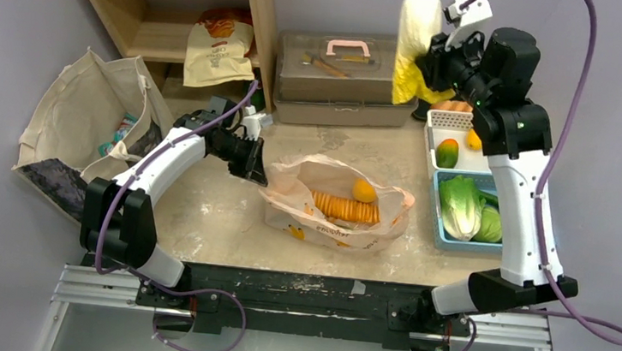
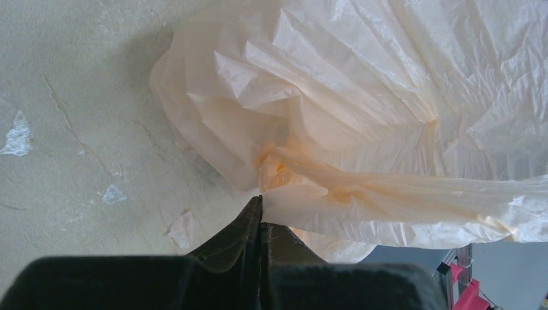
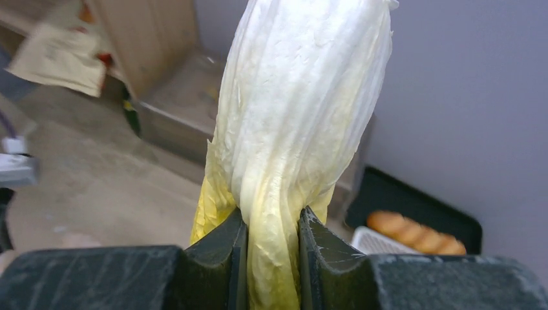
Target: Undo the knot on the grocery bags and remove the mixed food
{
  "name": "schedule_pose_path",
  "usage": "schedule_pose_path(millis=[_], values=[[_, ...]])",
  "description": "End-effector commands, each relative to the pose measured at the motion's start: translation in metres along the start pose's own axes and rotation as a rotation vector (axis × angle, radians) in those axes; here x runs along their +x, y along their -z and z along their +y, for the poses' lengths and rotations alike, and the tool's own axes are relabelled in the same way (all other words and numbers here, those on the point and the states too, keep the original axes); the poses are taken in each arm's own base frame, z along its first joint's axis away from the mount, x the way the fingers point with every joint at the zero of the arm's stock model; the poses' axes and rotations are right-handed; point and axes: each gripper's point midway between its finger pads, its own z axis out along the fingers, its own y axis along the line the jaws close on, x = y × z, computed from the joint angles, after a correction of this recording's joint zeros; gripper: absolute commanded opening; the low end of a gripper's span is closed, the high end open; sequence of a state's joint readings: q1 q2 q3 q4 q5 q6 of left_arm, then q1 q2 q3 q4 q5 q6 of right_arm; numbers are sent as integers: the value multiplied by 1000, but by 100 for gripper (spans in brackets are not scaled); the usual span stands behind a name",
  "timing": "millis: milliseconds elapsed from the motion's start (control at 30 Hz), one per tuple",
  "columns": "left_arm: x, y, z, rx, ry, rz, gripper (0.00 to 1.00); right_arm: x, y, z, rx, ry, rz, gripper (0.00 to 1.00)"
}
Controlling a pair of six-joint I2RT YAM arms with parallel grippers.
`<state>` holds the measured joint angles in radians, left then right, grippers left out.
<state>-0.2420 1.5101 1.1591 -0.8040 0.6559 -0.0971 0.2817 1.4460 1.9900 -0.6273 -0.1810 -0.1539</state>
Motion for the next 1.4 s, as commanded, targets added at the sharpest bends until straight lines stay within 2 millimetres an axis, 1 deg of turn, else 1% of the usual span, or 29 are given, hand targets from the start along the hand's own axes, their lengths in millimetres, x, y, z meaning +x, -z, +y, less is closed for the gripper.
schedule_pose_path(millis=[0, 67, 133, 200, 267, 333, 400, 433, 500, 533, 633, 700, 767, 833, 900, 967, 1000, 1100, 1167, 1233, 1300, 1367], values=[[-12, 6, -8, 31, -8, -53, 0, 81, 58, -67, 294, -16, 350, 0], [-11, 6, -8, 31, -6, -44, 0, 115, 90, -95, 386, -15, 478, 0], [-9, 5, -7, 31, -4, -37, 0, 149, 127, -120, 461, -23, 622, 0], [-8, 4, -7, 35, 5, -30, 0, 184, 161, -138, 502, -31, 766, 0], [-9, 2, -7, 41, 15, -25, 0, 210, 197, -161, 558, -35, 871, 0], [-10, 2, -7, 42, 17, -22, 0, 236, 225, -176, 584, -34, 976, 0], [-12, 3, -7, 39, 7, -24, 0, 260, 244, -191, 592, -39, 1052, 0], [-13, 3, -7, 39, 3, -25, 0, 269, 249, -200, 608, -36, 1062, 0], [-15, 3, -8, 37, -3, -24, 0, 280, 252, -219, 649, -2, 1050, 0], [-15, 3, -7, 36, -4, -20, 0, 287, 250, -225, 647, 16, 1054, 0], [-17, 4, -6, 30, -11, -18, 0, 298, 238, -243, 645, 36, 1046, 0], [-18, 5, -6, 26, -18, -21, 0, 306, 230, -254, 602, 82, 1062, 0], [-19, 6, -6, 18, -26, -22, 0, 307, 222, -263, 553, 192, 1044, 0], [-19, 7, -5, 11, -29, -23, 0, 298, 222, -268, 513, 382, 1029, 2], [-18, 8, -4, 6, -29, -25, 0, 290, 218, -269, 463, 562, 1011, 5], [-16, 7, -4, 6, -23, -25, 0, 290, 210, -266, 368, 701, 997, 7], [-16, 6, -3, 6, -19, -23, 0, 289, 204, -265, 298, 799, 986, 8], [-15, 4, -3, 11, -17, -23, 0, 292, 193, -256, 159, 966, 938, 9], [-15, 4, -3, 11, -16, -20, 0, 294, 183, -246, 65, 1054, 895, 8], [-17, 4, -2, 8, -18, -20, 0, 303, 176, -237, -43, 1139, 873, 8], [-19, 5, -3, 8, -20, -23, 0, 317, 173, -233, -124, 1220, 884, 9], [-20, 5, -3, 8, -21, -25, 0, 330, 172, -232, -183, 1265, 902, 9]])
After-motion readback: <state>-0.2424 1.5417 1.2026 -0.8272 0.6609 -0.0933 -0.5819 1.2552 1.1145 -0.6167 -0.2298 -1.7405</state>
